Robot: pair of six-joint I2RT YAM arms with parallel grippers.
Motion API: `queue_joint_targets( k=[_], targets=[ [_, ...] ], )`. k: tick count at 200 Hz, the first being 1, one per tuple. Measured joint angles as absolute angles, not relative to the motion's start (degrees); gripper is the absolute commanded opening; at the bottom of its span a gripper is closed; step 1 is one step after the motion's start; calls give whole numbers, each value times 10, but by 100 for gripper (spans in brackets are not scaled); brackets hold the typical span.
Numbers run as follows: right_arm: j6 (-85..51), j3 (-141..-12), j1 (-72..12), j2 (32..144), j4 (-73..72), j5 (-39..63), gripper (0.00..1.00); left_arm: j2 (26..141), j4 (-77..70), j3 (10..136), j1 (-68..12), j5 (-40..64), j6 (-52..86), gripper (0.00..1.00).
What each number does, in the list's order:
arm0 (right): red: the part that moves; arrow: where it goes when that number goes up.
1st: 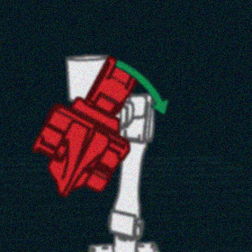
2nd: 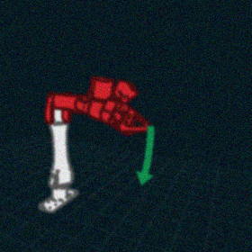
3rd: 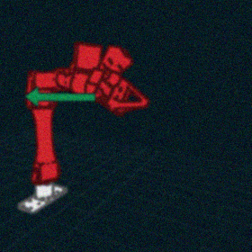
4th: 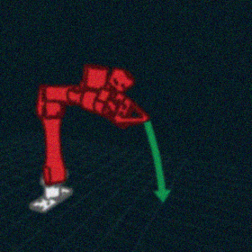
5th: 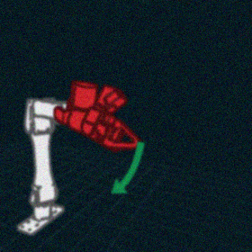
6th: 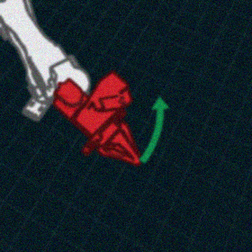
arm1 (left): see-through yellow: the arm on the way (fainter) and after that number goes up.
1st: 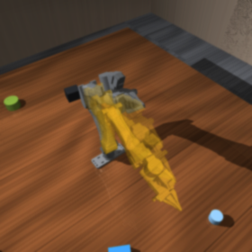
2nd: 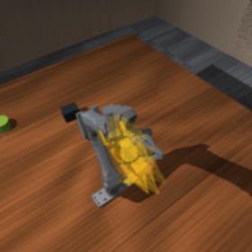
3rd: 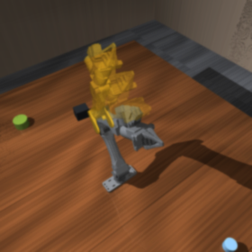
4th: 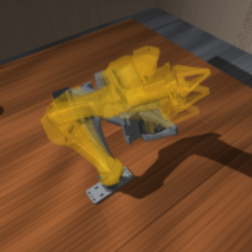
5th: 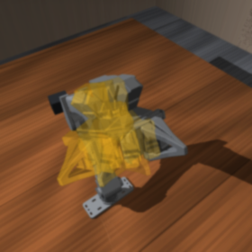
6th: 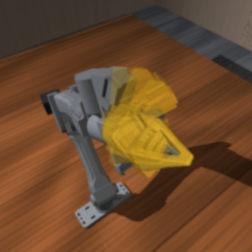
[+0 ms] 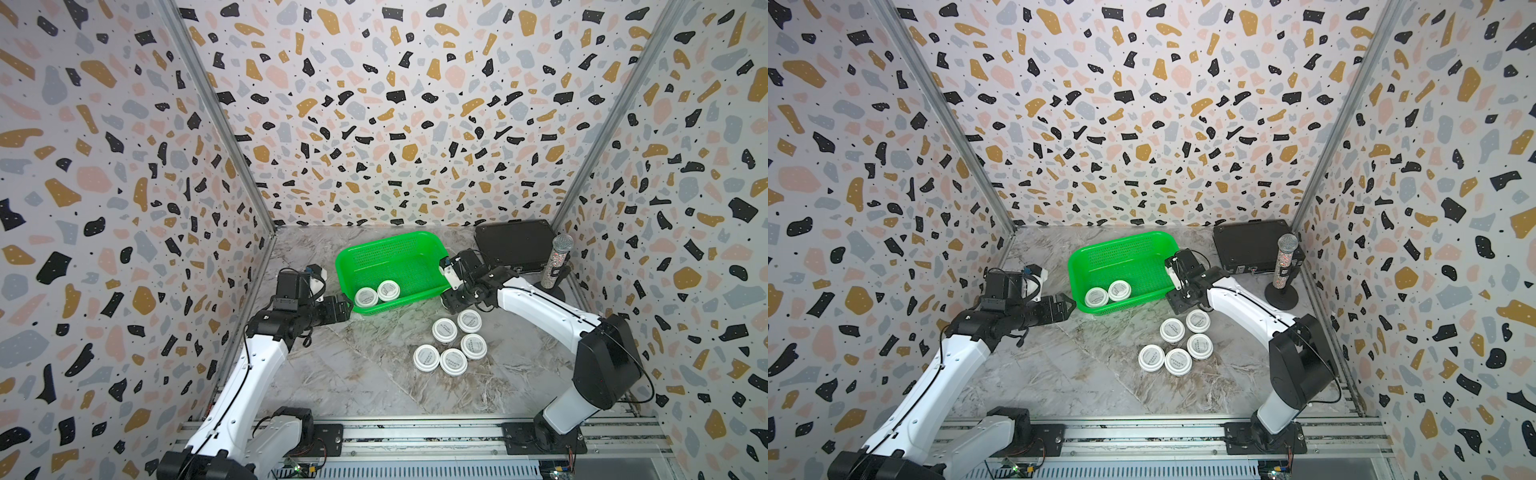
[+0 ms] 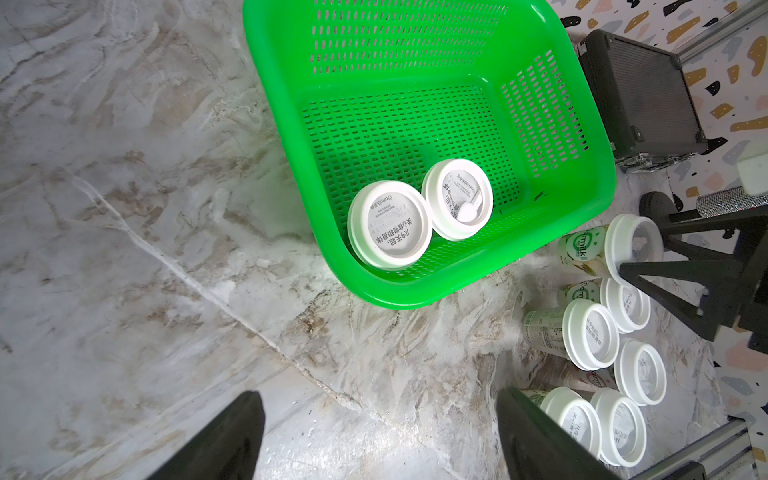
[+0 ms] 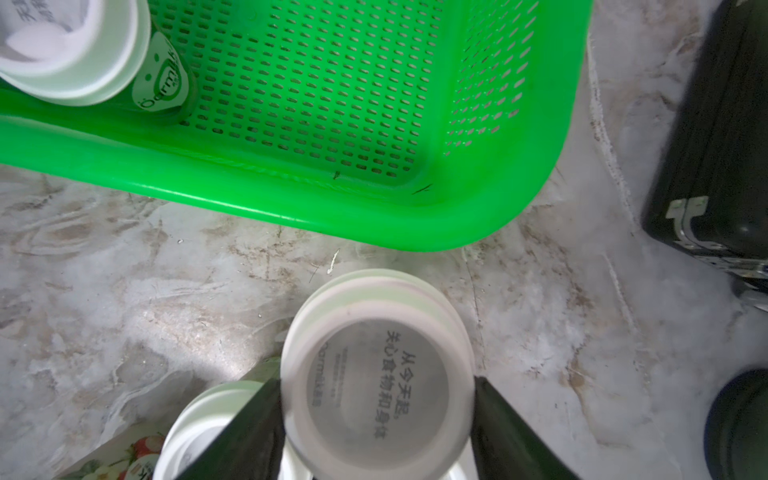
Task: Put the yogurt in the basket
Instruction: Pick up the yogurt from the center of the board.
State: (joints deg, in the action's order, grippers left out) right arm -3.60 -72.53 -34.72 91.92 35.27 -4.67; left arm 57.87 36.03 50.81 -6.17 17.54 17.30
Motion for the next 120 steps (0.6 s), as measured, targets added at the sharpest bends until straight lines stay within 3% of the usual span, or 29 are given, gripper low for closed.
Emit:
queue_joint_targets(
  k=[57, 120],
  targets=[
    [-16, -763, -347, 870, 408, -21, 69, 579, 360, 508, -62, 175, 173, 91],
    [-1, -898, -345, 886, 428, 100, 69, 579, 360, 508, -62, 176, 173, 91]
  ],
)
